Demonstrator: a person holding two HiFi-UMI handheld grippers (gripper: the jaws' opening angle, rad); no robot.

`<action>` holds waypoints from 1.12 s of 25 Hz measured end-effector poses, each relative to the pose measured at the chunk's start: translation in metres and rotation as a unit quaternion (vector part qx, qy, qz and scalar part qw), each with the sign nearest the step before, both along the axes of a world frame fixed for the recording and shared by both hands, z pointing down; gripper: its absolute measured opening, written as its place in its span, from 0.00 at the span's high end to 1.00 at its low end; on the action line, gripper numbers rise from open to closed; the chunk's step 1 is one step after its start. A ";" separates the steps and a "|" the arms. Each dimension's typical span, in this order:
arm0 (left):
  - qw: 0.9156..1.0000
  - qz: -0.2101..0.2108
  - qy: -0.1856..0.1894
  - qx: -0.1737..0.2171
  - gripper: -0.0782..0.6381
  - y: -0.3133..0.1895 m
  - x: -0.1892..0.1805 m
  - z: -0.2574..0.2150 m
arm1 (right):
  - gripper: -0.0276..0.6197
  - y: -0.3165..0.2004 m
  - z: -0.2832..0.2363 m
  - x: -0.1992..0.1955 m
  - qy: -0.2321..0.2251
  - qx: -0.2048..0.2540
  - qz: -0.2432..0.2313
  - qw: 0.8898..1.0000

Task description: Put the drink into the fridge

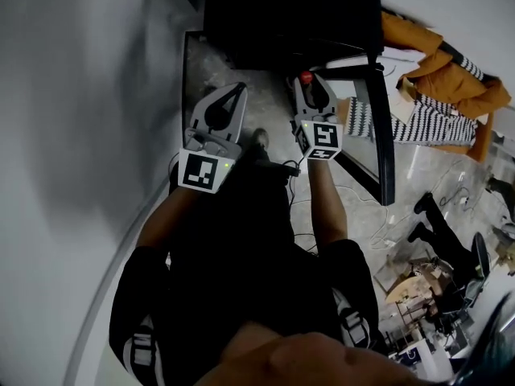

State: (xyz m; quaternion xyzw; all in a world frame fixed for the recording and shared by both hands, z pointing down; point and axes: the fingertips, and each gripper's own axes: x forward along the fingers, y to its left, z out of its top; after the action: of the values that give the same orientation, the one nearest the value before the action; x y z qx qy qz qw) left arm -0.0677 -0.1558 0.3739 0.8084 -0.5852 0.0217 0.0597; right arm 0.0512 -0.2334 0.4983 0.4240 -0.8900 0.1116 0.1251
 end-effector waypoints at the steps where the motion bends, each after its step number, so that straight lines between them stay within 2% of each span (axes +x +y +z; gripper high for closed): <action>1: 1.000 -0.002 0.001 0.002 0.88 0.000 0.001 0.001 | 0.76 -0.004 0.005 -0.002 0.000 -0.001 -0.002 1.000; 22: 1.000 -0.014 0.013 -0.001 0.88 -0.002 -0.005 0.051 | 0.76 -0.070 0.107 -0.009 0.020 -0.016 0.035 0.999; 28: 0.999 -0.034 0.019 0.006 0.88 -0.005 -0.012 0.058 | 0.76 -0.081 0.134 -0.018 0.011 -0.021 0.039 0.999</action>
State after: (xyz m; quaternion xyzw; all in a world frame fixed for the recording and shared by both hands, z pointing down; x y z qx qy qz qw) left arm -0.0794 -0.1604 0.4320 0.7885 -0.6114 0.0003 0.0665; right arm 0.0331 -0.3148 0.6319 0.4570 -0.8687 0.1307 0.1395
